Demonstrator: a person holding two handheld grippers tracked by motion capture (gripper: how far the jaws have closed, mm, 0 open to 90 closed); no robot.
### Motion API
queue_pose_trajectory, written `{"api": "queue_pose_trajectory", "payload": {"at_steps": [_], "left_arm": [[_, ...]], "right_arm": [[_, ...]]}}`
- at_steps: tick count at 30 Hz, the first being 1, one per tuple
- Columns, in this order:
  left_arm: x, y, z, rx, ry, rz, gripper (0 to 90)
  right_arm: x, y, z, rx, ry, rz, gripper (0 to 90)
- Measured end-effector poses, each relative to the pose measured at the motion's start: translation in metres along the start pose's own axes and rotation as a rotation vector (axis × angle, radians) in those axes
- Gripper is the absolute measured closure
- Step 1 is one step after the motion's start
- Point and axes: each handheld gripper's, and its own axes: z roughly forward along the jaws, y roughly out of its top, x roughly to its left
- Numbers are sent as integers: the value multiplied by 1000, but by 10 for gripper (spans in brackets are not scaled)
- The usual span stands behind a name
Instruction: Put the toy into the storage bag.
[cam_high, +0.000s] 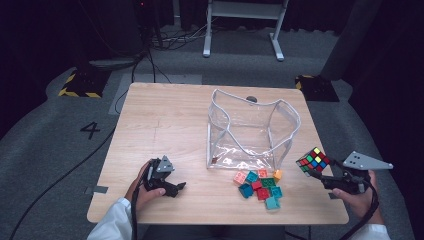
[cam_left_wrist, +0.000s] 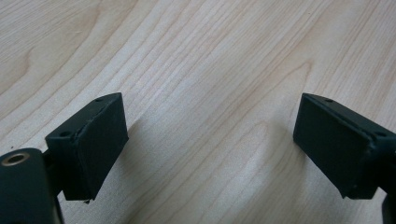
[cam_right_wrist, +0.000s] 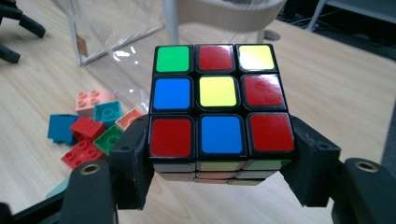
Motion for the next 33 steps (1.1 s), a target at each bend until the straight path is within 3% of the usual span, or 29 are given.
{"api": "queue_pose_trajectory", "payload": {"at_steps": [17,18,25,33], "left_arm": [[0,0,0,0,0,0,101],[0,0,0,1,0,2,102],[0,0,0,1,-1,2,102],[0,0,0,2,0,2,102]], "right_arm": [[-20,73,-13,-48,-76,-60,340],[-22,84,-10,-54,-82,-66,340],[-27,108,-3,-89,-47,-62,340],[-23,137,24,-83,8,-80,340]]}}
